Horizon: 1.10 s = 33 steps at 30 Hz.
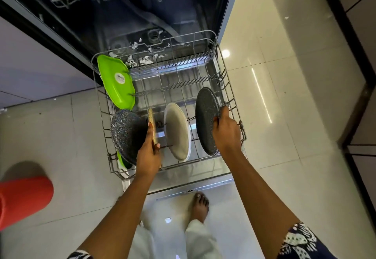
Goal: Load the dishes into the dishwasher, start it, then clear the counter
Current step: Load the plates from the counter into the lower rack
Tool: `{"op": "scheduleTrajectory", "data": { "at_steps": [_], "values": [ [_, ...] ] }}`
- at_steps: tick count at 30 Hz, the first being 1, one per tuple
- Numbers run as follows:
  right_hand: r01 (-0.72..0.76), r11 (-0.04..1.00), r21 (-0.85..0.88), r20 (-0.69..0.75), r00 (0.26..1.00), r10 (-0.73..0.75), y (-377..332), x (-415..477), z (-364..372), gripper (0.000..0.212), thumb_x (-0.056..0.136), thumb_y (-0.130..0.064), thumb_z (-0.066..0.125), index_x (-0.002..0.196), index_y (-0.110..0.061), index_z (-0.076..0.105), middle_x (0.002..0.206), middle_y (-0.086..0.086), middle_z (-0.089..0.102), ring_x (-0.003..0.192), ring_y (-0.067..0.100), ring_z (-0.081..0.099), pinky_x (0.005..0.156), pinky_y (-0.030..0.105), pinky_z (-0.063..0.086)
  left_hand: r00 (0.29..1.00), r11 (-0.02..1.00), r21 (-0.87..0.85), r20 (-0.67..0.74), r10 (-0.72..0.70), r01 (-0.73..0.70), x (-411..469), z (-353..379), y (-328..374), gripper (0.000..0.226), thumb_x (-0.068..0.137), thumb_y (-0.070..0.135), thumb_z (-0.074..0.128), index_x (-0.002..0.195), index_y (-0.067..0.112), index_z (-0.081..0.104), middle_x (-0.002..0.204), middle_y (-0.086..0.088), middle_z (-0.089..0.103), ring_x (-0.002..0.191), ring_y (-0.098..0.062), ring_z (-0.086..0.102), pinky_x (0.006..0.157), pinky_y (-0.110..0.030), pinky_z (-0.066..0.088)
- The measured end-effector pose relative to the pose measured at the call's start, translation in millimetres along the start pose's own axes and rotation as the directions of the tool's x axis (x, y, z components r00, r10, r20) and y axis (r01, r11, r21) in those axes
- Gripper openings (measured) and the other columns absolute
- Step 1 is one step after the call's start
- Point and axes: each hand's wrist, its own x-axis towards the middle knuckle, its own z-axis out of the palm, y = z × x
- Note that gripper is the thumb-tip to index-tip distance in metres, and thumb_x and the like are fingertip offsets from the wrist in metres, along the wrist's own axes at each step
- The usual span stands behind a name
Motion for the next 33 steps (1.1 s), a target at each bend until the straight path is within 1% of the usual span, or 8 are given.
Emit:
{"op": "scheduleTrajectory", "data": {
  "at_steps": [3, 6, 10, 14, 19, 24, 29, 33],
  "values": [
    [0.039, 0.999, -0.024, -0.036, 0.999, -0.04, -0.6, -6.4, -4.9, 0.027, 0.099, -0.014, 0.038, 0.124, -0.004, 0.037, 0.08, 0.014, 0.062, 0.062, 0.024, 0.055, 0.054, 0.034, 0.047, 1.0, 1.0, 0.0, 0.009, -0.011, 0.011, 0.0, -1.4, -1.6, 0.076, 0.094, 0.001, 0.046, 0.149, 0.04, 0.01, 0.122, -0.018, 0.059, 0.101, -0.034, 0.06, 0.089, -0.042, 0.048],
    [0.049, 0.999, -0.025, -0.011, 0.999, -0.049, -2.0, -11.7, -4.2, 0.027, 0.099, -0.013, 0.038, 0.125, -0.005, 0.036, 0.078, 0.013, 0.061, 0.063, 0.027, 0.058, 0.057, 0.04, 0.052, 0.999, 1.0, -0.011, 0.027, -0.022, 0.023, 0.9, -1.1, -3.7, 0.076, 0.095, 0.003, 0.046, 0.148, 0.044, 0.01, 0.122, -0.016, 0.059, 0.095, -0.026, 0.058, 0.087, -0.038, 0.048],
    [0.006, 1.0, 0.029, 0.033, 0.999, -0.007, -3.6, -3.7, 1.3, 0.026, 0.099, -0.013, 0.038, 0.123, -0.004, 0.036, 0.089, 0.017, 0.064, 0.07, 0.028, 0.063, 0.062, 0.042, 0.056, 0.998, 1.0, -0.011, 0.048, -0.029, 0.029, 2.5, 0.4, -3.0, 0.076, 0.096, 0.005, 0.046, 0.147, 0.046, 0.007, 0.128, -0.016, 0.056, 0.103, -0.03, 0.058, 0.086, -0.034, 0.045],
    [-0.003, 1.0, 0.013, 0.037, 0.999, 0.002, -6.4, 13.1, 5.0, 0.025, 0.098, -0.01, 0.038, 0.121, -0.002, 0.037, 0.086, 0.016, 0.061, 0.067, 0.025, 0.055, 0.056, 0.034, 0.045, 0.999, 1.0, -0.006, 0.046, -0.025, 0.026, 4.0, -1.3, -5.5, 0.076, 0.096, 0.008, 0.046, 0.145, 0.049, 0.005, 0.128, -0.017, 0.056, 0.101, -0.032, 0.06, 0.086, -0.039, 0.049],
    [0.019, 1.0, -0.003, 0.028, 0.999, -0.019, -10.6, 26.4, 14.6, 0.024, 0.095, -0.008, 0.038, 0.119, -0.005, 0.037, 0.08, 0.018, 0.062, 0.07, 0.034, 0.061, 0.061, 0.047, 0.053, 0.999, 1.0, -0.018, 0.035, -0.016, 0.016, 4.2, -3.7, -7.1, 0.075, 0.096, 0.008, 0.048, 0.147, 0.046, 0.007, 0.13, -0.017, 0.055, 0.107, -0.034, 0.059, 0.093, -0.044, 0.047],
    [-0.019, 0.999, -0.036, 0.121, 0.992, 0.023, -6.5, 29.4, 18.5, 0.028, 0.096, -0.01, 0.043, 0.121, -0.007, 0.033, 0.089, 0.017, 0.062, 0.077, 0.032, 0.062, 0.062, 0.04, 0.053, 0.999, 1.0, -0.02, 0.046, -0.016, 0.016, 4.3, -4.2, -7.2, 0.075, 0.097, 0.009, 0.047, 0.147, 0.046, 0.007, 0.132, -0.018, 0.053, 0.11, -0.034, 0.057, 0.095, -0.045, 0.046],
    [0.03, 0.997, -0.065, 0.108, 0.994, -0.023, -1.3, 27.3, 13.0, 0.032, 0.097, -0.014, 0.039, 0.127, -0.006, 0.032, 0.085, 0.018, 0.062, 0.072, 0.032, 0.062, 0.059, 0.042, 0.053, 0.998, 0.999, -0.042, 0.058, -0.012, 0.014, 5.3, -4.6, -7.3, 0.076, 0.096, 0.006, 0.047, 0.147, 0.047, 0.007, 0.135, -0.017, 0.051, 0.115, -0.035, 0.055, 0.097, -0.045, 0.044],
    [0.102, 0.983, -0.153, 0.106, 0.991, -0.086, 7.8, 5.6, 3.3, 0.031, 0.099, -0.016, 0.036, 0.127, -0.004, 0.032, 0.082, 0.017, 0.062, 0.07, 0.033, 0.062, 0.062, 0.045, 0.054, 0.998, 0.999, -0.027, 0.056, -0.031, 0.033, 4.9, -3.6, -9.3, 0.076, 0.096, 0.01, 0.048, 0.145, 0.051, 0.007, 0.13, -0.015, 0.055, 0.107, -0.031, 0.058, 0.095, -0.045, 0.048]
  ]
}}
